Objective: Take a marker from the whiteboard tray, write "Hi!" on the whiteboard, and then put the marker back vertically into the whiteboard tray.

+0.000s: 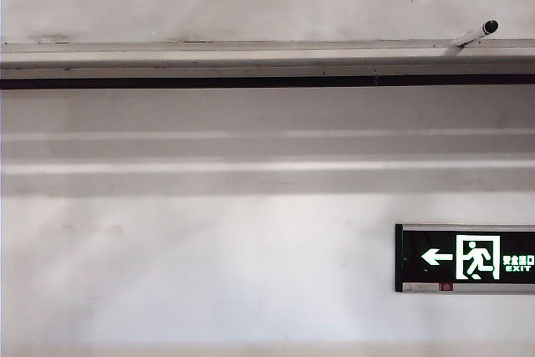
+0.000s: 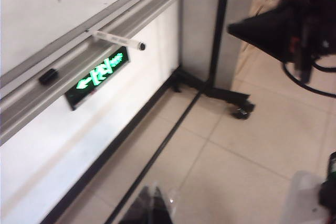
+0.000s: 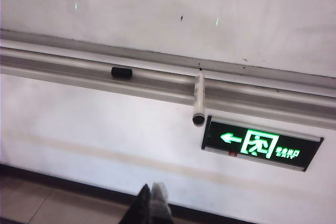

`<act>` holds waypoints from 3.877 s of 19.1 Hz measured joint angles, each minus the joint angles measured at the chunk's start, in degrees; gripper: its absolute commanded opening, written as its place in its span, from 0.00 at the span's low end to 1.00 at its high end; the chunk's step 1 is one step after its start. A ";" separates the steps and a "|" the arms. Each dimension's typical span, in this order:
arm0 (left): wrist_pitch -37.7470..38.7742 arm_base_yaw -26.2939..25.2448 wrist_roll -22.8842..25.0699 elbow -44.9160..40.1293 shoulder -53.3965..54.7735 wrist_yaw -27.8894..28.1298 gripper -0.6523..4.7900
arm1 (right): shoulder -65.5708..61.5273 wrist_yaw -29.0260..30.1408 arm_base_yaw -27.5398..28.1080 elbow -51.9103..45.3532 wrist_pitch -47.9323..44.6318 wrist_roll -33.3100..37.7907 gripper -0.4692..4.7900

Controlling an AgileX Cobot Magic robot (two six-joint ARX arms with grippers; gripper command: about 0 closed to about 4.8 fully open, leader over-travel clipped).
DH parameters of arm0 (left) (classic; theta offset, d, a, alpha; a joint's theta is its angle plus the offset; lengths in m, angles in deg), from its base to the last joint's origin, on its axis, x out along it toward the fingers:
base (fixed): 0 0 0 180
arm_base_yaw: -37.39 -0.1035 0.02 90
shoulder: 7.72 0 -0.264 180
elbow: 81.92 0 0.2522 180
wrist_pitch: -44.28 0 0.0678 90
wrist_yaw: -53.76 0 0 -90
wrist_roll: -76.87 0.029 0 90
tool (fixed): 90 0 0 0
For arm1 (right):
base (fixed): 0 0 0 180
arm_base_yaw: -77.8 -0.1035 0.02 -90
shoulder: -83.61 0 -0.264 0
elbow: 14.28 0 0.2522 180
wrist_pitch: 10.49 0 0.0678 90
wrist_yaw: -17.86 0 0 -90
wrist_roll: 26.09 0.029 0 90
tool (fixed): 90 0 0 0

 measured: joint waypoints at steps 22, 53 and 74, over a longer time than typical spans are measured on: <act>-37.18 0.09 -6.40 -69.37 -45.70 14.91 0.11 | 32.02 -14.19 0.15 -38.32 -7.61 3.10 0.09; -47.60 -53.46 0.59 -99.10 -70.64 3.52 0.11 | 32.02 -14.03 0.17 -38.32 -7.52 3.10 0.09; -48.22 -53.46 0.57 -99.10 -70.64 3.58 0.11 | 32.02 -15.10 0.26 -43.74 -9.94 3.13 0.09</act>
